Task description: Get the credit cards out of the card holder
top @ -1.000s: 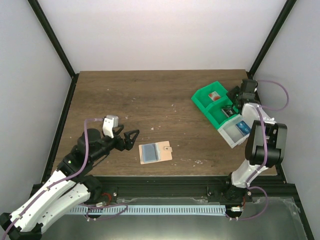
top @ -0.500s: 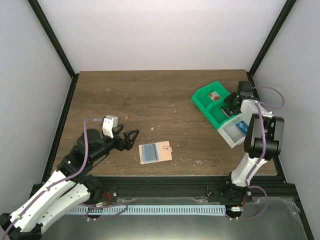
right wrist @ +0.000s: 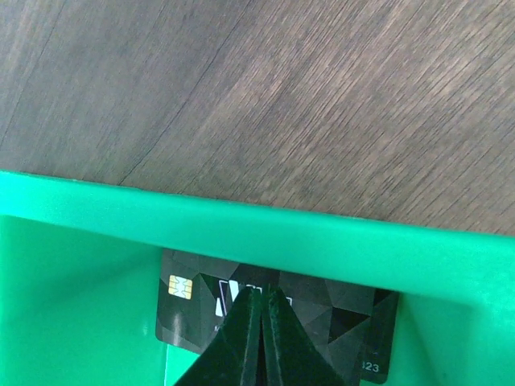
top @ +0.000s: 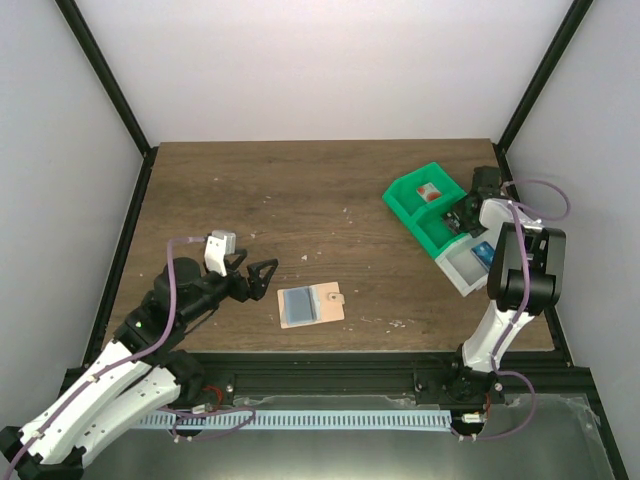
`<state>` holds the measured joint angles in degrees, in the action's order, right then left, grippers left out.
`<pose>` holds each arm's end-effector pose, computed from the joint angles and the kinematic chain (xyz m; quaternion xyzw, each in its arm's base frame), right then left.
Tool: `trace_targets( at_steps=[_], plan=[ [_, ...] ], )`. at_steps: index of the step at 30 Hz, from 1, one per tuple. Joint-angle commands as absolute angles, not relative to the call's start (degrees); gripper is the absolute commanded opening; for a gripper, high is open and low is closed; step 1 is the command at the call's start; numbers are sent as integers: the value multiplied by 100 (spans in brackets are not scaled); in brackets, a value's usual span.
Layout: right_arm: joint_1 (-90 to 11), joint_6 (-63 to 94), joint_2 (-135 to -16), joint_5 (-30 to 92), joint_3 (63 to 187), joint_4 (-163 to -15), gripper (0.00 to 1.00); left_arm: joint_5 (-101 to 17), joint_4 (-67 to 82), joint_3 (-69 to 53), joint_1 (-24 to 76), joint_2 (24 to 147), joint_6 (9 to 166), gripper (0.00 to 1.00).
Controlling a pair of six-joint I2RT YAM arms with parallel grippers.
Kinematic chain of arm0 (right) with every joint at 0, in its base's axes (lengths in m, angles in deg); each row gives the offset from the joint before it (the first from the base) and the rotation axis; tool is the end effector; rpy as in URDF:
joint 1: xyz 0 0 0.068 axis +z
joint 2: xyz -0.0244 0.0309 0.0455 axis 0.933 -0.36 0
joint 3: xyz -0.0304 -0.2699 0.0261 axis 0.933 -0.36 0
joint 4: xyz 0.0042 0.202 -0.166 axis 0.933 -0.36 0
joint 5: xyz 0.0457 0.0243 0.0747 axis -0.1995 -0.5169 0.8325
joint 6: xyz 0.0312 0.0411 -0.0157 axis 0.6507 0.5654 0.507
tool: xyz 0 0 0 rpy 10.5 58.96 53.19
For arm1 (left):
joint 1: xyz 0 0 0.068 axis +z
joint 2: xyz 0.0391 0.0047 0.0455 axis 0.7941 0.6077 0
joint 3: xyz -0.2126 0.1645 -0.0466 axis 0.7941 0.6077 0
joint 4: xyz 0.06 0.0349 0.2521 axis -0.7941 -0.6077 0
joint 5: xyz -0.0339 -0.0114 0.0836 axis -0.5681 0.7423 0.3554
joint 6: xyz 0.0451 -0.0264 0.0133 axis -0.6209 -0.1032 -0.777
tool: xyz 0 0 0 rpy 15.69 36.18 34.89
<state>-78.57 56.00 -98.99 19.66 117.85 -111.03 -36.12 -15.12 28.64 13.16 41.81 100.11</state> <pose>0.3716 -0.0659 0.1799 0.4668 0.8411 0.0543 0.2678 0.1080 -0.0906 0.2972 0.1182 0.7918 -0.3296 0.5005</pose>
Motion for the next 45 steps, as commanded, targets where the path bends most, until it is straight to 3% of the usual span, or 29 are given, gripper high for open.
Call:
trace_targets(
  at_steps=[1,11,21,32,45],
  plan=[
    [-7920,5340,-9733,2173,12038,-11057,1,-3539,-1444,2923,1303,4163,10008,100],
    [-7814,4530,-8732,3433,11670,-10859,1,-3634,-1530,2874,1311,4520,10082,100],
    [-6537,3783,-7493,4715,10453,-10680,14,-3680,-1661,2780,1304,5268,10442,100],
    [-5594,4041,-5982,5393,8757,-10065,21,-4678,-404,3732,1307,5834,11199,100],
    [-3651,4792,-5506,5338,7677,-9289,22,-5077,1420,4714,1298,6290,12430,100]
  ],
)
